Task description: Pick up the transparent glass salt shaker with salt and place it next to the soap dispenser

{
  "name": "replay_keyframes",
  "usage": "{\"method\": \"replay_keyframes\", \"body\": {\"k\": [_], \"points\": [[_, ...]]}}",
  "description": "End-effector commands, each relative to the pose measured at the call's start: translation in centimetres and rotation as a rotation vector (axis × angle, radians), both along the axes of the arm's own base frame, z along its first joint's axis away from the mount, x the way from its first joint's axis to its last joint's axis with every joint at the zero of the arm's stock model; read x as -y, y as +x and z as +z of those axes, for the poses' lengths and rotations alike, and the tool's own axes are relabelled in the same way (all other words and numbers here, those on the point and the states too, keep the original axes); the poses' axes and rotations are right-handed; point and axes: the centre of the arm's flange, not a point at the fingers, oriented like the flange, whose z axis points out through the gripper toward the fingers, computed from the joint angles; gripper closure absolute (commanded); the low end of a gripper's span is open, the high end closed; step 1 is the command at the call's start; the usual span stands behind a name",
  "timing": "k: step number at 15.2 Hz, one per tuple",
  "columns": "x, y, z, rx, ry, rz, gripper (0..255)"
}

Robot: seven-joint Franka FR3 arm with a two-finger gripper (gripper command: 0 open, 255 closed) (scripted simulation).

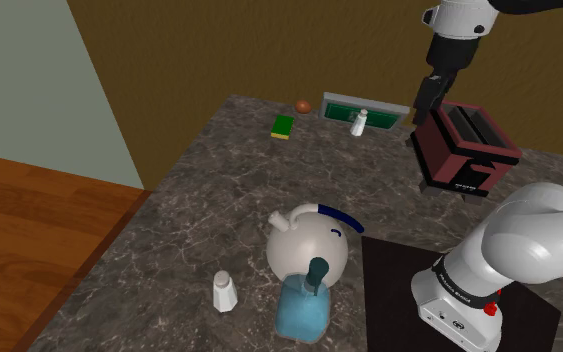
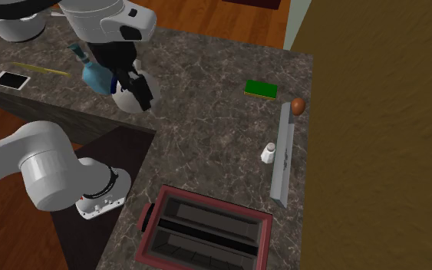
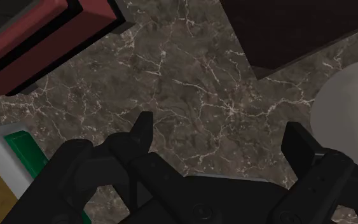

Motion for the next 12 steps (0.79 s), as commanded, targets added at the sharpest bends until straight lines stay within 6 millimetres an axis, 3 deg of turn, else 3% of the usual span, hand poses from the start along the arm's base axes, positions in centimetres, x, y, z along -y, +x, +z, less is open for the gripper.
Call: {"method": "replay_keyframes", "body": {"k": [1,12], "points": [[0.0,0.0,0.0,0.000,0.000,0.000,0],[6.1,7.5,-8.6,0.187,0.006,-0.308,0]]}}
